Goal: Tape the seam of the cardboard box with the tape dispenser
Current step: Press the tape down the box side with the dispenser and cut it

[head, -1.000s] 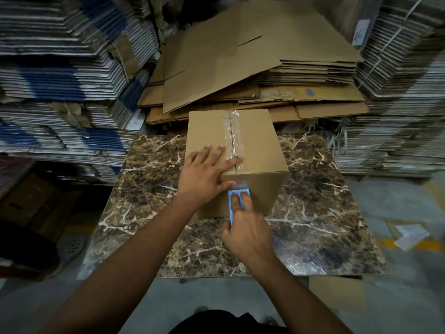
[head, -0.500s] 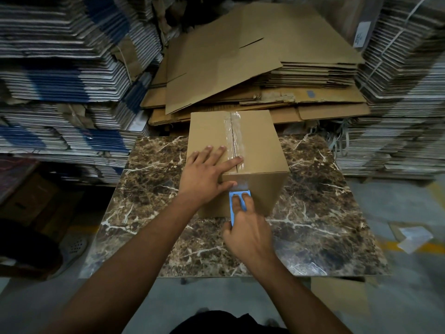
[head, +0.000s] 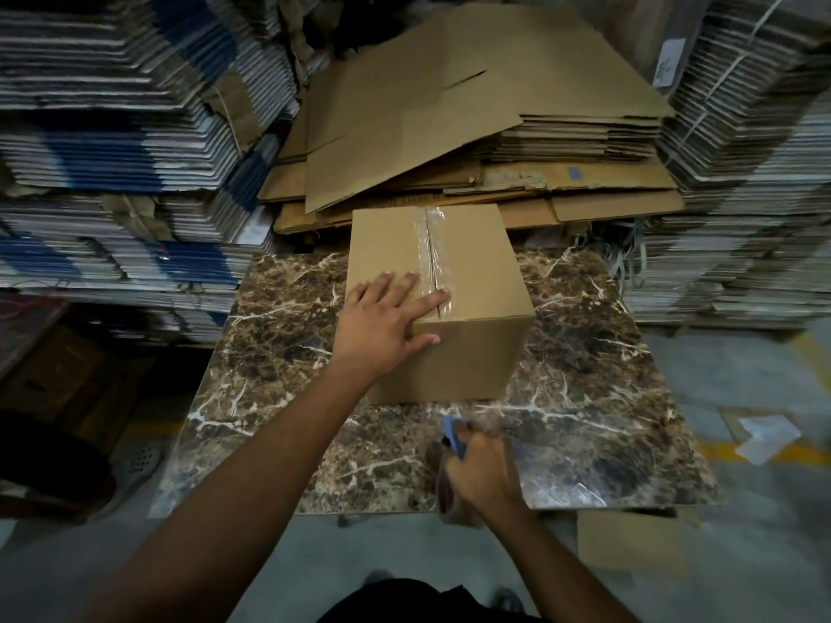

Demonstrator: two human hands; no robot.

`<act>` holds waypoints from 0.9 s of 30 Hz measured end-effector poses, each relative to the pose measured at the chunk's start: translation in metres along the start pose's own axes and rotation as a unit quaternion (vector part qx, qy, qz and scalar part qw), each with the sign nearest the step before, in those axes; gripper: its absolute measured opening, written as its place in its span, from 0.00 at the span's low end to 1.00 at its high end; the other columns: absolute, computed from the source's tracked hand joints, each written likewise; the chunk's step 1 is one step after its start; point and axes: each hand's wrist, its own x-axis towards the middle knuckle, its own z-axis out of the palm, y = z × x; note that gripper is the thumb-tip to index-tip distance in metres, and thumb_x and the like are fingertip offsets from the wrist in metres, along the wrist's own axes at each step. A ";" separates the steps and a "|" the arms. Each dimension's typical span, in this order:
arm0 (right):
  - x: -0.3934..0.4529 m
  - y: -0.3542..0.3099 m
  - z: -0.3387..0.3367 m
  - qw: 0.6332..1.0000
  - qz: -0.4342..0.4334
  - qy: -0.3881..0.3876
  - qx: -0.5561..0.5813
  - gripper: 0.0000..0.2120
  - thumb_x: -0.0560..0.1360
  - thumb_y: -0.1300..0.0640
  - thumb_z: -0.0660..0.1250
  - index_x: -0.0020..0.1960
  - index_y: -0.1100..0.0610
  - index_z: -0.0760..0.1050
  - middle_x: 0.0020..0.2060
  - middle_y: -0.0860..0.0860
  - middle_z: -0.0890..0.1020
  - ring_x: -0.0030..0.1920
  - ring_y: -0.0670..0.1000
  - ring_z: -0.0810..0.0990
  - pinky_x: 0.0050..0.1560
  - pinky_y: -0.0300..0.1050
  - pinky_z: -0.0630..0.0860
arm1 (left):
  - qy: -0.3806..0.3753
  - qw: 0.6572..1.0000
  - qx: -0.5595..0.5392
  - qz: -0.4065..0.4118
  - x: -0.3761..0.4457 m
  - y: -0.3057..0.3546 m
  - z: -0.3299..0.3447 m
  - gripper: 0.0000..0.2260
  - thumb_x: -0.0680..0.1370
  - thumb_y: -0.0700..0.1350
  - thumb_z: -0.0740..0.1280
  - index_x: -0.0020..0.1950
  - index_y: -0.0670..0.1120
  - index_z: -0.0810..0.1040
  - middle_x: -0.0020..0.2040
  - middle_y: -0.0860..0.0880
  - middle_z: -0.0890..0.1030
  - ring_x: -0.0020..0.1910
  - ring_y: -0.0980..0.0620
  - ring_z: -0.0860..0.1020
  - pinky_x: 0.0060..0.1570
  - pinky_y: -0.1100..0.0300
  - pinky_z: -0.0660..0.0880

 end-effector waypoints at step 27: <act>-0.025 -0.006 -0.050 0.958 -0.138 0.244 0.058 0.31 0.70 0.49 0.65 0.73 0.55 0.72 0.76 0.53 0.70 0.65 0.59 0.79 0.61 0.54 0.79 | 0.052 0.997 0.039 -0.031 -0.003 0.018 0.016 0.36 0.70 0.76 0.61 0.75 0.63 0.65 0.74 0.44 0.72 0.72 0.36 0.70 0.67 0.42 0.68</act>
